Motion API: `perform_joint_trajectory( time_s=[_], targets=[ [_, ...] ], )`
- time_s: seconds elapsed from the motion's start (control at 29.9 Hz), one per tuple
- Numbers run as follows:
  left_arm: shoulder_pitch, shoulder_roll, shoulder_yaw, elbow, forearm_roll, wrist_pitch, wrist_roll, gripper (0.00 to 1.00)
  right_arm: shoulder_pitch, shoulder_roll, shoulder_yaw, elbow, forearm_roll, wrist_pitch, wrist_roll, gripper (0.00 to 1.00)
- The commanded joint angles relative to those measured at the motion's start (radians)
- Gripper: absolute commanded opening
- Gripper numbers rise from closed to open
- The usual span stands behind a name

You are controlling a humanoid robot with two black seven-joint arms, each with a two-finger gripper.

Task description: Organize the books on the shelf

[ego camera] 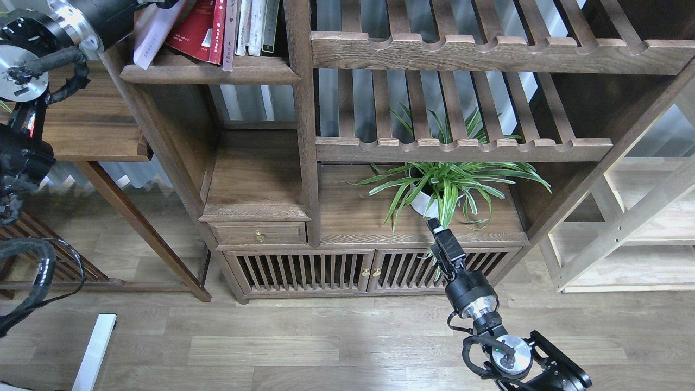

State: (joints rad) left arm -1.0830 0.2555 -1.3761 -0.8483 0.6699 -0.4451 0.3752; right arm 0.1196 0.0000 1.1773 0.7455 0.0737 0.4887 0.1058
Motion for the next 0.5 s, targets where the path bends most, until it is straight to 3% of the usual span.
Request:
perform_joint_trajectory(
  time_s=[0.0,0.27,0.47],
  targets=[
    [0.0,-0.004,-0.001,-0.017,-0.013,-0.001,-0.012,0.55,0.0,0.0,0.002,0.0,0.0,0.0,0.0,1.0],
    [0.02,-0.001,-0.004,-0.089,-0.087,-0.001,-0.018,0.55,-0.009,0.0,0.004,0.002,0.0,0.0,0.0,1.0],
    [0.102,0.013,-0.023,-0.178,-0.115,-0.003,-0.019,0.58,-0.009,0.0,0.005,0.003,0.0,0.0,-0.001,1.0]
  ],
)
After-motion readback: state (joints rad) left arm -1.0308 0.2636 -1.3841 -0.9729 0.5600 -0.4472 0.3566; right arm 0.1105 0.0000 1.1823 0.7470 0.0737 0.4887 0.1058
